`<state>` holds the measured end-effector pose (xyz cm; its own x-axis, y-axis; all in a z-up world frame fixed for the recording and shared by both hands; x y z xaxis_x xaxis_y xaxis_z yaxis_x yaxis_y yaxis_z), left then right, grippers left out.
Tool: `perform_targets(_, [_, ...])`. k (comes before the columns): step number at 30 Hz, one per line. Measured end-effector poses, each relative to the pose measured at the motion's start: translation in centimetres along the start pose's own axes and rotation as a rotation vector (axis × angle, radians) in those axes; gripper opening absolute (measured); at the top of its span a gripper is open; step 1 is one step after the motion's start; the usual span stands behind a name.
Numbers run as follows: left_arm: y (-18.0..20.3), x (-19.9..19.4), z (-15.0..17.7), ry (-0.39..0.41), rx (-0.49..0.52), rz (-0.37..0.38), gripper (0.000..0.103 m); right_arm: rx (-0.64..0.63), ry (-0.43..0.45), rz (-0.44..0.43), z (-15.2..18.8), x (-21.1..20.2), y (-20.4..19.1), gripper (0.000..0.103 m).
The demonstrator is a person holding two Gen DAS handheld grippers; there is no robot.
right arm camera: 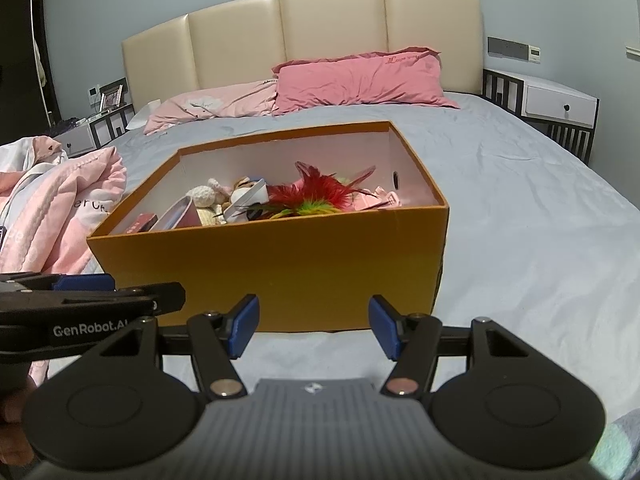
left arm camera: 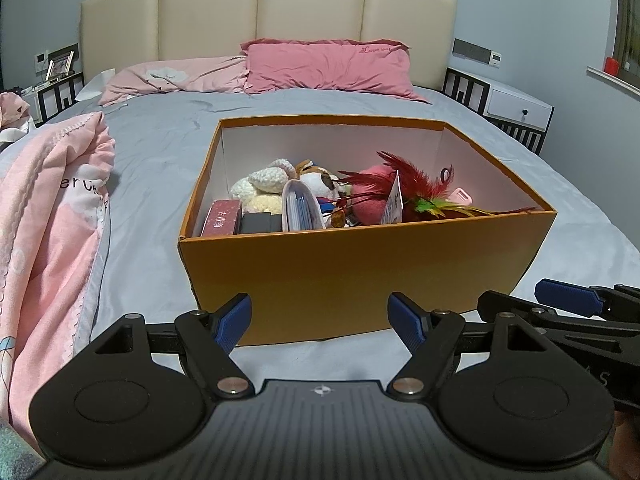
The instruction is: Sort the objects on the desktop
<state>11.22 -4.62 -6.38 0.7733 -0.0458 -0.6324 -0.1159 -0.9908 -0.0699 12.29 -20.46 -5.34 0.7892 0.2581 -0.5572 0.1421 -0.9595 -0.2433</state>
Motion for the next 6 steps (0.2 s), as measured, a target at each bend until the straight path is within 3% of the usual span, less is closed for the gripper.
perform_targets(6, [0.12,-0.16,0.06,0.005,0.004,-0.005,0.088,-0.003,-0.003,0.000,0.04,0.03,-0.04,0.063])
Point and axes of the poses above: each gripper's, at about its wrist camera, not at the fingertips, and x roughly the way its jaws point, y to its right, z to its underside, the point moved 1 cm from there along x, roughly the way its jaws point, and after that the axes turned 10 degrees about x, right-handed, at the moved point
